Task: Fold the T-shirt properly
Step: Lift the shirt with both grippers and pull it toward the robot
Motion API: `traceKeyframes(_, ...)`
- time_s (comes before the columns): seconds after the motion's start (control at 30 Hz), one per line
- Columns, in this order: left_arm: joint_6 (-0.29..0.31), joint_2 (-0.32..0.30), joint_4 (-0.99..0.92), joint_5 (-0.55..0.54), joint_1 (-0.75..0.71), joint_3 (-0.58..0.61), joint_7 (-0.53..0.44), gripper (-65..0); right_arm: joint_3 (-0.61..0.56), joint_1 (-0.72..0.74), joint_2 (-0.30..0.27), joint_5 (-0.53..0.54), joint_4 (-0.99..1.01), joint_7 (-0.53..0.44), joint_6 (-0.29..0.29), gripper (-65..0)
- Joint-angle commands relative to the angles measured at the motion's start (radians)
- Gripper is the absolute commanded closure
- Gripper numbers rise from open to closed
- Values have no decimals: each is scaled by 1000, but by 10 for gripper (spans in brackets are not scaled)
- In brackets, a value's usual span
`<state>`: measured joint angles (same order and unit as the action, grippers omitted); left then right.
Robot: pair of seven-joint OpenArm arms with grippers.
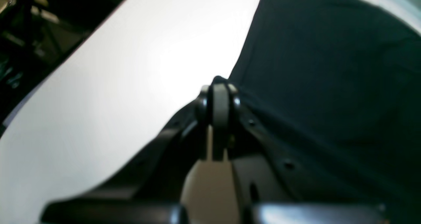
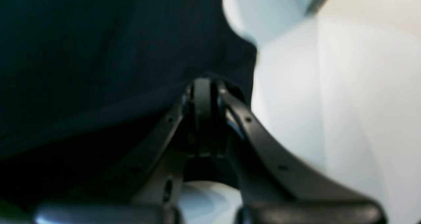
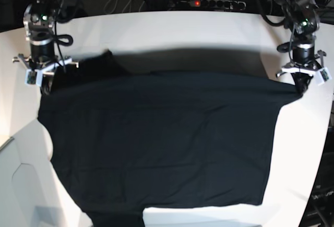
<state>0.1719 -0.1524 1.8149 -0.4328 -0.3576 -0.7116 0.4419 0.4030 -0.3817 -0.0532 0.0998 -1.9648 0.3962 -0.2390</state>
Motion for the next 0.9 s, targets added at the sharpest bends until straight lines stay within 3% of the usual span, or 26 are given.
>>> traceKeyframes(0.0,-5,-13,1,1,24,-6,-25,0,3,40,-10,1,-15,0,-4,0)
traceKeyframes(0.23,-5,-22,-100,1,165,-4,-24,0,0,267,-12,1,95,134,-4,0)
traceKeyframes(0.33,-5,-25,-148,4,225,-4,-24,0,-11,350,-33,-1,187,142,-4,0)
traceKeyframes(0.57,-1,-23,-244,136,355,51,-24,0,-118,490,-95,-1,370,131,-1,0)
traceKeyframes(0.87,1,-25,-317,157,424,83,-24,0,-152,662,-124,-1,509,132,0,0)
